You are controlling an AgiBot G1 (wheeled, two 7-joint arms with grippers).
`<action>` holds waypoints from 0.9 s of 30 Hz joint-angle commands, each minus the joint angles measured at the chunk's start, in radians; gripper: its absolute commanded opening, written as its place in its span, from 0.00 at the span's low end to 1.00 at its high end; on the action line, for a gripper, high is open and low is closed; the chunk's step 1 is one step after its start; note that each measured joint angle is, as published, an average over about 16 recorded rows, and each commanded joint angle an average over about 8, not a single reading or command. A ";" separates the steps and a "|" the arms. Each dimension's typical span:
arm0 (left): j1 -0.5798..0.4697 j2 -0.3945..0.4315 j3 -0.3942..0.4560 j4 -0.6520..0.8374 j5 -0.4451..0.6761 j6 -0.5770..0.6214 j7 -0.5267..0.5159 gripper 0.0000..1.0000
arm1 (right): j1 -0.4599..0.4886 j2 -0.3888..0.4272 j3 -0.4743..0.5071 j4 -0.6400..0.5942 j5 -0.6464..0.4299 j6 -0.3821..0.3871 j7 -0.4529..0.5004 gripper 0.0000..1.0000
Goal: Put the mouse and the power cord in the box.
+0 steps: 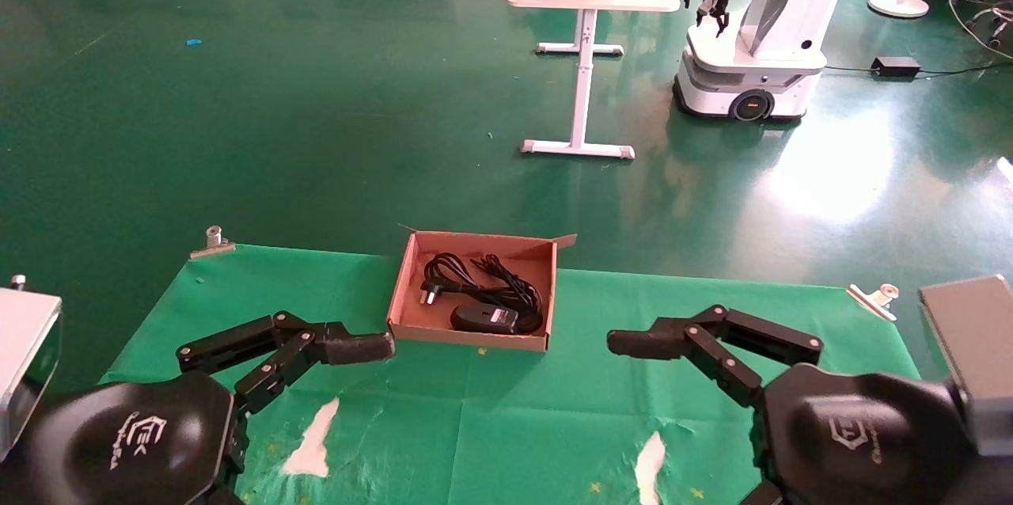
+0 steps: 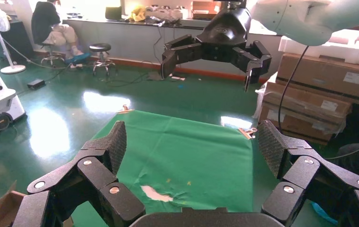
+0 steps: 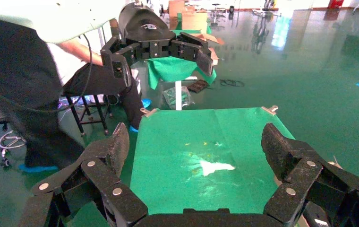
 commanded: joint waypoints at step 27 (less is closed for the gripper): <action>-0.014 0.009 0.012 0.019 0.015 -0.010 0.004 1.00 | 0.001 -0.002 -0.002 -0.001 -0.002 0.002 0.000 1.00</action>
